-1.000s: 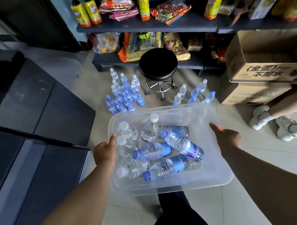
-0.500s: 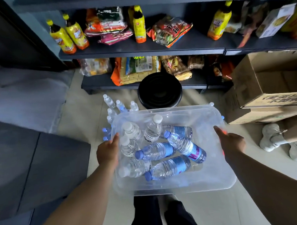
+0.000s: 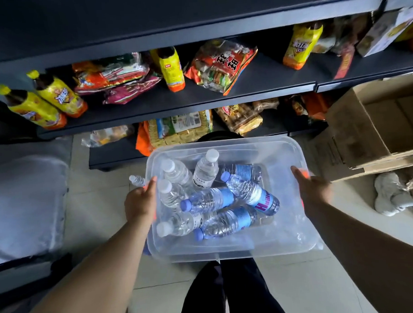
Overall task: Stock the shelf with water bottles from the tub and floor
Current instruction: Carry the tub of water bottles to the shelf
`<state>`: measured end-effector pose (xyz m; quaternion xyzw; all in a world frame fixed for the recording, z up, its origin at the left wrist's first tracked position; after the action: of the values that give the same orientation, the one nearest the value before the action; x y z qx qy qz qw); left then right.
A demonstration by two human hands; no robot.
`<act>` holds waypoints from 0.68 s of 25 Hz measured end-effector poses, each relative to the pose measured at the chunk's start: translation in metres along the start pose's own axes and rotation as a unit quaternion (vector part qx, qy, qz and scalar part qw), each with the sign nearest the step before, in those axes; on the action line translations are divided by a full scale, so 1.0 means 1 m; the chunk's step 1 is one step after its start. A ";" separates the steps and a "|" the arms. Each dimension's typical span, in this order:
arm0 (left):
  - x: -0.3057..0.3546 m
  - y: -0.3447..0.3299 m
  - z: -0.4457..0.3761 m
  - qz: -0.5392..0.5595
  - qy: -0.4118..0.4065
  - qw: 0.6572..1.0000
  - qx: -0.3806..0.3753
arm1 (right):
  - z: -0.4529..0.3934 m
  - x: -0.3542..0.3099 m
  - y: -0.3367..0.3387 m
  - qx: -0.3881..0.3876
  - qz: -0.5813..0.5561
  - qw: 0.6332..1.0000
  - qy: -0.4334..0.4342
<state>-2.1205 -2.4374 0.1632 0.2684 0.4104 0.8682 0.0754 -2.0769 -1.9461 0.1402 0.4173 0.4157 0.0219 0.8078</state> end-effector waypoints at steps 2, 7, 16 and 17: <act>0.018 -0.012 -0.021 0.000 0.012 1.000 -0.002 | -0.029 -0.017 -0.019 -0.009 0.009 1.000 0.000; 0.052 -0.049 -0.065 -0.004 0.028 1.000 0.006 | -0.089 -0.051 -0.051 -0.011 0.054 0.998 0.015; 0.069 -0.097 -0.111 -0.015 0.055 0.998 -0.008 | -0.143 -0.041 -0.102 -0.024 0.024 0.999 -0.016; 0.068 -0.101 -0.114 -0.017 0.052 0.998 -0.003 | -0.145 -0.039 -0.109 -0.028 0.024 0.999 -0.015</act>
<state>-2.2472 -2.4245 0.0555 0.2151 0.4156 0.8810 0.0697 -2.2364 -1.9364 0.0457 0.4052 0.3921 0.0467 0.8246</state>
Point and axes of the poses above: each hand's wrist, its own z-axis away from the middle knuckle, its own y-axis out of the back of the hand, x = y × z, the point moved 10 cm from there along -z, towards the middle knuckle, and after that the axes turned 14 degrees about y, right-handed, at the moved point
